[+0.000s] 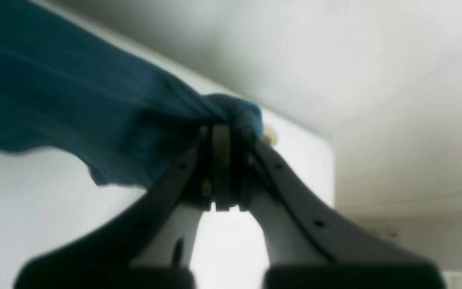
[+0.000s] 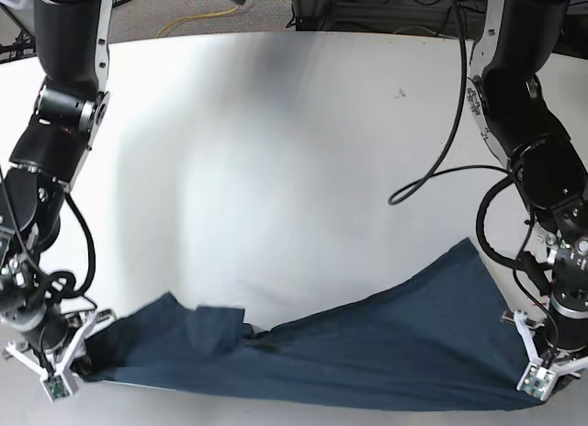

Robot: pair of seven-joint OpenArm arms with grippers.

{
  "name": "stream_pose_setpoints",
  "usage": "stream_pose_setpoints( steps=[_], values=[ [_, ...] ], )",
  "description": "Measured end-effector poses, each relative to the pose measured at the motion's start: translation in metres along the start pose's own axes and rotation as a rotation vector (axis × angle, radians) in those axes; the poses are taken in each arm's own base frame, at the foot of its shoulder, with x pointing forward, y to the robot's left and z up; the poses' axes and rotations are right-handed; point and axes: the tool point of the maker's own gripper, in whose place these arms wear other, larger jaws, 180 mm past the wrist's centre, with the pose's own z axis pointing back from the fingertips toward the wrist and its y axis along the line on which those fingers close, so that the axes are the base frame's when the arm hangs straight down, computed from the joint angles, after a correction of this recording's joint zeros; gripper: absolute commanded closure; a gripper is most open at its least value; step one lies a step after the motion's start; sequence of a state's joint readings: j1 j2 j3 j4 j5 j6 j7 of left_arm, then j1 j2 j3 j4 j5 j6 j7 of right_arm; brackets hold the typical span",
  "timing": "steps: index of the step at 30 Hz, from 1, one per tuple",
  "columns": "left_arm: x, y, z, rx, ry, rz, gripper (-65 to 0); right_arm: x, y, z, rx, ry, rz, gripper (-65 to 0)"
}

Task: Fold the T-shirt properly
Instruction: 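Lift the shirt with both grippers, swing it, and lay it flat, then open both grippers and release the shirt edge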

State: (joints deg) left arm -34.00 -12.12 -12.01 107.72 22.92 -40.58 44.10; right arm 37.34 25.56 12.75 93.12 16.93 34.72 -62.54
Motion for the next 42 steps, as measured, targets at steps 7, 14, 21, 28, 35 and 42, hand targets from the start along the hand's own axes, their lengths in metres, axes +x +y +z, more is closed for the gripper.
stream_pose_setpoints(
  steps=[7, 14, 21, 28, 35, 42],
  values=[
    [-0.046, -0.059, 0.029, -0.108, 0.080, -0.055, -0.3, -0.076, 0.029, 0.019, 0.065, 0.067, -0.101, 0.0],
    [-0.110, -0.130, 0.064, -0.280, 0.221, -0.027, -0.1, -0.144, 0.063, 0.033, 0.147, 0.182, -0.218, 0.0],
    [-0.173, -0.175, 0.112, -0.395, 0.391, -0.016, 0.0, -0.211, 0.089, 0.059, 0.205, 0.318, -0.313, 0.0],
    [-0.227, -0.192, 0.160, -0.461, 0.545, -0.016, 0.0, -0.251, 0.131, 0.086, 0.324, 0.393, -0.395, 0.0],
    [-0.256, -0.194, 0.192, -0.477, 0.601, 0.007, 0.0, -0.288, 0.157, 0.113, 0.382, 0.493, -0.437, 0.0],
    [-0.270, -0.192, 0.208, -0.483, 0.634, 0.013, 0.0, -0.299, 0.167, 0.123, 0.400, 0.525, -0.449, 0.0]
  ],
)
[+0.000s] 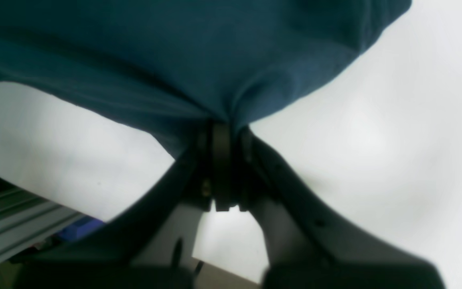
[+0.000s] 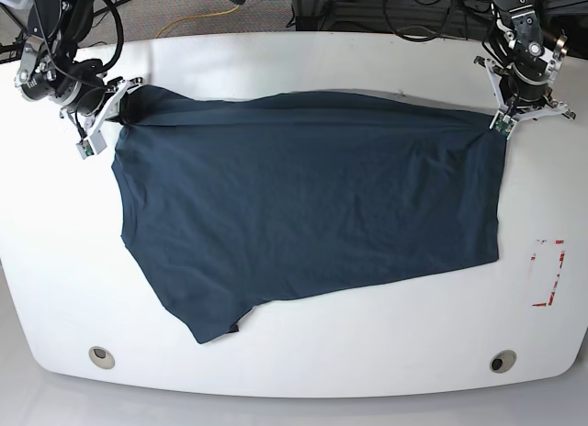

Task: Fold the T-shirt properly
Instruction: 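Open both grippers and release the shirt edge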

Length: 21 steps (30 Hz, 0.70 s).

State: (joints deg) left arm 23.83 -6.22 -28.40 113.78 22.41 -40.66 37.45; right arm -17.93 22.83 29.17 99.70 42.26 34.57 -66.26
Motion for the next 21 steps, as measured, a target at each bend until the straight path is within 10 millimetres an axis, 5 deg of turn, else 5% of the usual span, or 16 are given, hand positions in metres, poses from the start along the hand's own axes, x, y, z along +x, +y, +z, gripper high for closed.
stream_pose_setpoints(
  steps=[5, 11, 21],
  values=[
    [0.012, 0.013, -0.002, 0.031, -0.034, 0.017, 0.0, 0.009, -0.001, 0.000, -0.002, -0.020, 0.006, 0.0],
    [0.051, 0.035, -0.004, 0.072, -0.141, 0.068, 0.0, 0.048, -0.004, -0.005, 0.003, -0.114, 0.002, 0.0],
    [0.069, 0.053, -0.027, 0.070, -0.165, 0.113, -0.1, 0.081, -0.020, -0.027, 0.046, -0.161, -0.092, 0.0]
  ],
)
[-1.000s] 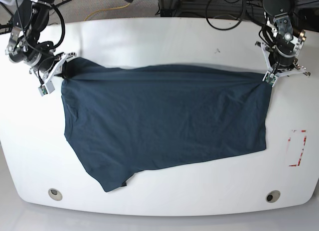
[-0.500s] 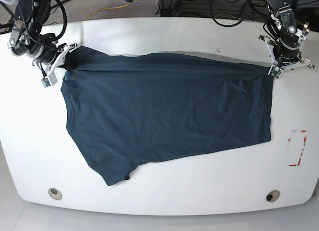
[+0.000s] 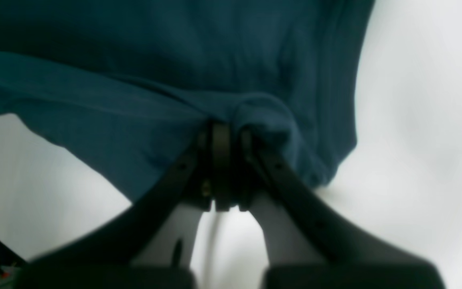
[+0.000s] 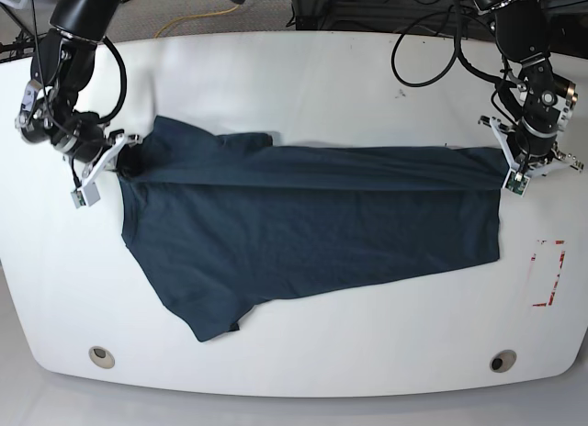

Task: Fold the T-shirt properly
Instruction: 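Open both grippers and release the shirt edge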

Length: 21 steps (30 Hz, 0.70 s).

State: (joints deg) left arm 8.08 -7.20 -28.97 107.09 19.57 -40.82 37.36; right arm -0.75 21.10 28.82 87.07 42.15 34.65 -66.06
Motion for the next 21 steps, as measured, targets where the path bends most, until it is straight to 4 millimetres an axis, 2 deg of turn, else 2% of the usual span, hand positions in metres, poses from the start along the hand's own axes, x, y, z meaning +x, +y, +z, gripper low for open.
stream_pose_setpoints(
  steps=[5, 9, 11, 12, 15, 17, 18, 19, 21],
  values=[
    [-0.005, 0.003, -0.016, -0.027, 0.022, -0.012, -0.3, 0.012, -0.005, -0.008, 0.012, -0.015, -0.031, 0.0],
    [-0.006, 0.002, -0.020, -0.038, 0.023, -0.009, -0.6, 0.017, -0.008, -0.016, 0.028, -0.015, -0.059, -0.5],
    [-0.002, -0.003, -0.025, -0.053, 0.026, -0.020, -2.6, 0.017, -0.007, -0.021, 0.032, 0.005, -0.057, -6.3],
    [-0.001, -0.004, -0.028, -0.059, 0.027, -0.018, -6.4, 0.017, -0.007, -0.023, 0.029, 0.012, -0.049, -11.3],
    [0.001, -0.005, -0.037, -0.072, 0.031, -0.002, -23.9, 0.024, -0.008, -0.027, 0.012, -0.006, -0.029, -26.2],
    [-0.005, -0.006, -0.041, -0.080, 0.051, 0.001, -41.4, 0.024, -0.012, -0.026, -0.012, 0.003, -0.016, -36.8],
    [-0.010, -0.005, -0.043, -0.081, 0.074, -0.001, -47.5, 0.022, -0.014, -0.025, -0.019, 0.016, -0.015, -40.6],
    [-0.013, -0.005, -0.045, -0.084, 0.082, 0.000, -51.4, 0.020, -0.015, -0.024, -0.024, 0.023, -0.010, -43.4],
    [-0.012, -0.004, -0.046, -0.085, 0.084, -0.006, -51.9, 0.019, -0.012, -0.019, -0.022, 0.038, 0.007, -48.2]
  ],
)
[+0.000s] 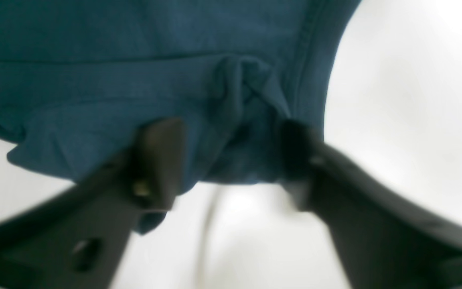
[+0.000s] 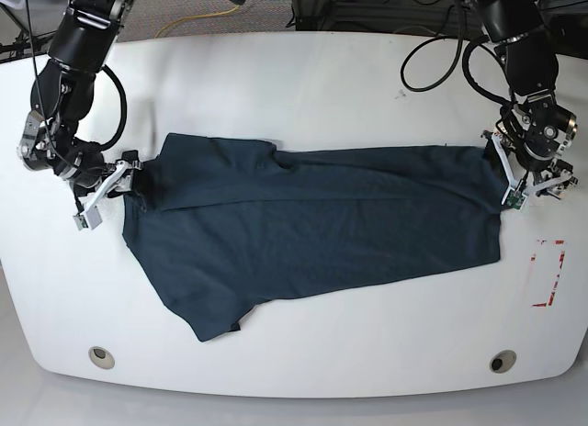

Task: Fold the T-shirt properly
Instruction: 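Open both grippers and release the shirt edge, then regrasp the shirt edge with both grippers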

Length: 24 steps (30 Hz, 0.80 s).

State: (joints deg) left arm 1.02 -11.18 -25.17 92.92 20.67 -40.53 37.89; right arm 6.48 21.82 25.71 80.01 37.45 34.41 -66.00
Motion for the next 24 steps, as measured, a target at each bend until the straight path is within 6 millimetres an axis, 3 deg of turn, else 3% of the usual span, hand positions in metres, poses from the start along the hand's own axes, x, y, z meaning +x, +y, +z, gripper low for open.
stream_pose_setpoints(
  steps=[5, 11, 16, 20, 24],
  values=[
    [0.014, 0.000, 0.004, 0.000, -0.040, -0.029, -51.2, 0.002, 0.029, 0.020, 0.103, -0.079, 0.022, -48.8],
    [0.021, 0.005, 0.016, 0.031, -0.073, -0.050, -51.2, -0.045, 0.040, 0.015, 0.157, 0.002, -0.053, -48.8],
    [0.002, -0.009, 0.014, -0.001, -0.026, -0.056, -51.1, -0.061, 0.053, 0.008, 0.185, 0.017, -0.095, -48.8],
    [0.001, -0.010, 0.013, -0.004, -0.024, -0.054, -51.1, -0.068, 0.066, 0.002, 0.215, 0.011, -0.125, -48.8],
    [-0.005, -0.025, 0.005, -0.049, -0.012, -0.029, -51.1, -0.070, 0.075, -0.007, 0.221, -0.002, -0.141, -47.6]
  ],
)
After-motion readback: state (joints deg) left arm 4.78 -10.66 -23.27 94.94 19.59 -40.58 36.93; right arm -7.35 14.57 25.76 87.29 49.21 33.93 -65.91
